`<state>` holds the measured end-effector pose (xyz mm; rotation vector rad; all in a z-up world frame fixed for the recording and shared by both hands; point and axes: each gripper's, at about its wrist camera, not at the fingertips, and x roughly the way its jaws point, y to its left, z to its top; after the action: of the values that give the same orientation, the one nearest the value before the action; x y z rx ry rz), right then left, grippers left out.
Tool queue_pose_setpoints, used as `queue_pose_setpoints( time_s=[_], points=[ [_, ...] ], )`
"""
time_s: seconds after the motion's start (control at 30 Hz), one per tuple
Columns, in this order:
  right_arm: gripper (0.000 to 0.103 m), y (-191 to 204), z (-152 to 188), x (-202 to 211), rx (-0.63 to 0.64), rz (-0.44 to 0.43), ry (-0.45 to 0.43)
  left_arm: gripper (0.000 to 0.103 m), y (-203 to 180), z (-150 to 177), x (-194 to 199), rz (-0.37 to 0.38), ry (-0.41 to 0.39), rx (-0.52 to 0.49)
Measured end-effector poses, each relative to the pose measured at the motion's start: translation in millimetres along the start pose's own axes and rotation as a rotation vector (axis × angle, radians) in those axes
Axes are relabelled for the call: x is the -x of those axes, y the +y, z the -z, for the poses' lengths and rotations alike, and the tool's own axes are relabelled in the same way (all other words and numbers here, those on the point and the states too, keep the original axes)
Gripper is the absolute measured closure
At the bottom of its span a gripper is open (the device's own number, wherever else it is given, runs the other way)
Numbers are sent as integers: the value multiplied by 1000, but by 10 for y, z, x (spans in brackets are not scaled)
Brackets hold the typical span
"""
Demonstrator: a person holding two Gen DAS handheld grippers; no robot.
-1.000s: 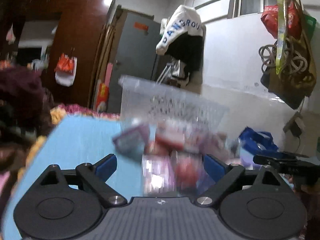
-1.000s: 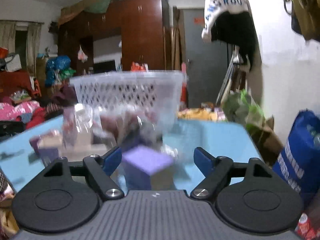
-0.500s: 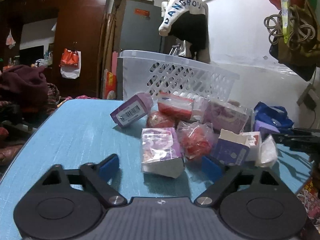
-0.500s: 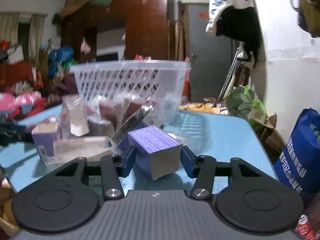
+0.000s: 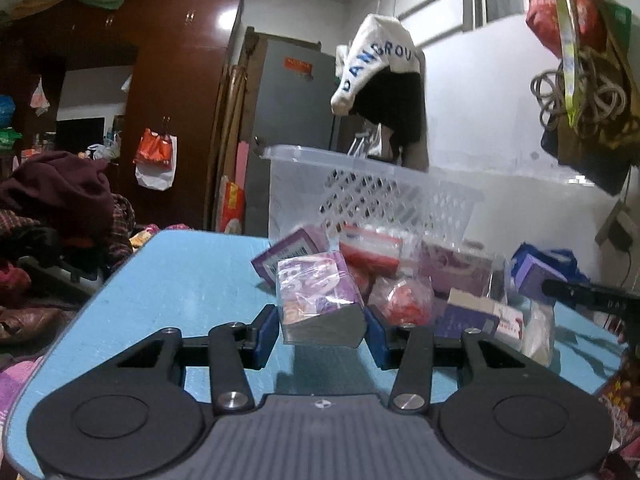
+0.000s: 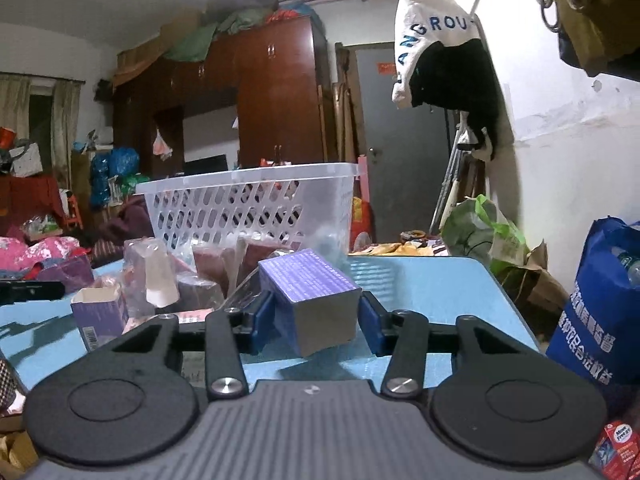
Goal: Organize objects
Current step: 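Grasp the purple box with the right tool while the left tool carries a pink box to the basket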
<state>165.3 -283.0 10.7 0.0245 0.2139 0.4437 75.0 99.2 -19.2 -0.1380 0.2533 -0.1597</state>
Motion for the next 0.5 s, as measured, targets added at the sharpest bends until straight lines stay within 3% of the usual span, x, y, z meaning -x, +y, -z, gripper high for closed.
queue_pose_setpoints(
  time_s=[0.17,0.27,0.37,0.5],
  points=[
    [54,0,-53,48,-7,13,-19,53,20,-29,61,27,-54,20],
    [54,26,-305,39,-6,-3,-48,53,72,-212,68,128,-76,75],
    [54,171,-712,-152,48,-34,-45,53,6,-656,-55,172,-113,71],
    [54,335,-1341,-758,96,-11,56,53,-208,-1333,-581,181,-56,50]
  ],
)
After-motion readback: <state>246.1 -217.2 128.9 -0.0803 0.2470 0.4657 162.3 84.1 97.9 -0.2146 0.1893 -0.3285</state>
